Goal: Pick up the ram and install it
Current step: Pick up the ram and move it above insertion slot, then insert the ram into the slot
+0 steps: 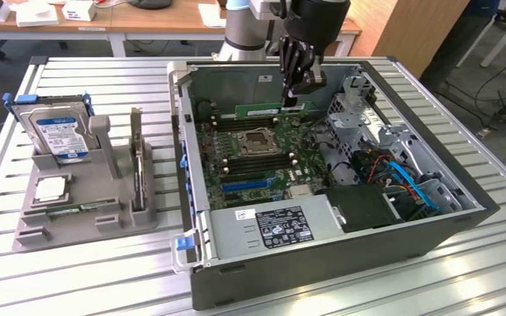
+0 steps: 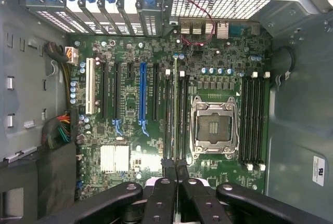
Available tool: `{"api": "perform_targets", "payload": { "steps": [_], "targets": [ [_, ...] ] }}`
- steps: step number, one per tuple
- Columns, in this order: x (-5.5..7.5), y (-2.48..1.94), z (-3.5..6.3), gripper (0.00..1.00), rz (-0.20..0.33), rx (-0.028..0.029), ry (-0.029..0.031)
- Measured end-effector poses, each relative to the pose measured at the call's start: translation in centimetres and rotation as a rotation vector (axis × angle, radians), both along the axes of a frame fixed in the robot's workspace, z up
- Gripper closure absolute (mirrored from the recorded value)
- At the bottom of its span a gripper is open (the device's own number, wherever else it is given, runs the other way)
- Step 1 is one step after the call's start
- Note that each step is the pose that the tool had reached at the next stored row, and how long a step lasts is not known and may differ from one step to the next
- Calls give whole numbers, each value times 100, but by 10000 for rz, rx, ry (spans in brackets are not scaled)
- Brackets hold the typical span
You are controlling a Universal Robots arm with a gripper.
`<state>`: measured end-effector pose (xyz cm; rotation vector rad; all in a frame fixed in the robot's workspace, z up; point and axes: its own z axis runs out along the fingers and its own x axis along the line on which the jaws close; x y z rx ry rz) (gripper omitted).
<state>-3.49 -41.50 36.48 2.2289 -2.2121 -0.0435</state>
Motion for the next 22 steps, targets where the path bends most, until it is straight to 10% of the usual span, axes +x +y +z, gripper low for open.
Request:
{"api": "perform_targets", "payload": {
  "steps": [22],
  "targets": [
    [0,21,-39,89,-7,7,-1]
  ]
}}
